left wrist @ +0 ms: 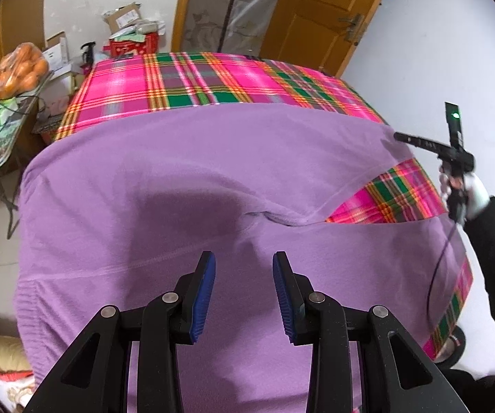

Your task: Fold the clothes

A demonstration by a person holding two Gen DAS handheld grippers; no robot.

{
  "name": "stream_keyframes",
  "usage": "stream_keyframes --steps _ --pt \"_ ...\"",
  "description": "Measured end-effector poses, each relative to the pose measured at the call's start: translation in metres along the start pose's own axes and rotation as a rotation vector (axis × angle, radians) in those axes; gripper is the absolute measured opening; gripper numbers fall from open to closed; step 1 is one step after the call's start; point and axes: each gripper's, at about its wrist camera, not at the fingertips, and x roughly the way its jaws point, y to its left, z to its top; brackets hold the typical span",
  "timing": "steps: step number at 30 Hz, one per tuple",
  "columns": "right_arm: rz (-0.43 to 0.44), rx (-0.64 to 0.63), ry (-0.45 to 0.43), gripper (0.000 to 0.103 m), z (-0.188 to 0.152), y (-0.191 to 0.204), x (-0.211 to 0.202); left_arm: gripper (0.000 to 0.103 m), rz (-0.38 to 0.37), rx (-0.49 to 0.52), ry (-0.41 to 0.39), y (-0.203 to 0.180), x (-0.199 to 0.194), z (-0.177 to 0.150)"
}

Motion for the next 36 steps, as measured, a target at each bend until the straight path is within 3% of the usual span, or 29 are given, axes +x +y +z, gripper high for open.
stream_keyframes --steps 2,6,9,10,12,14,17,21,26,31,36 --pt "0.055 -0.093 0.025 0.014 -0.005 0.046 0.011 0.036 0.017 -0.020 0.005 0.006 -0.001 -0.001" --pt "0.052 -0.245 0.031 0.014 -0.003 0.108 0.032 0.036 0.037 -0.066 0.017 0.019 -0.005 -0.005" --pt "0.055 -0.273 0.091 0.014 -0.005 0.124 0.058 0.036 0.029 -0.095 0.024 0.028 -0.010 -0.010" --pt "0.064 -0.252 0.071 0.013 -0.003 0.122 0.062 0.036 0.028 -0.098 0.024 0.031 -0.012 -0.012" --pt "0.062 -0.140 0.082 0.008 0.008 0.105 0.066 0.036 0.027 -0.100 0.022 0.035 -0.017 -0.015" --pt "0.028 -0.038 0.087 0.011 0.015 0.095 0.062 0.036 0.026 -0.101 0.021 0.038 -0.021 -0.019" --pt "0.117 -0.132 0.055 0.012 0.009 0.131 0.044 0.036 0.019 -0.111 0.020 0.044 -0.025 -0.023" --pt "0.217 -0.271 0.085 0.012 -0.002 0.201 0.045 0.036 0.006 -0.128 0.023 0.050 -0.027 -0.025" --pt "0.313 -0.314 0.098 0.012 0.001 0.254 0.061 0.036 -0.009 -0.134 0.009 0.051 -0.036 -0.029" --pt "0.329 -0.391 0.190 0.017 -0.021 0.294 0.078 0.036 -0.002 -0.160 -0.021 0.063 -0.053 -0.039" --pt "0.317 -0.409 0.148 0.017 -0.022 0.288 0.060 0.036 0.023 -0.225 -0.019 0.085 -0.060 -0.049"
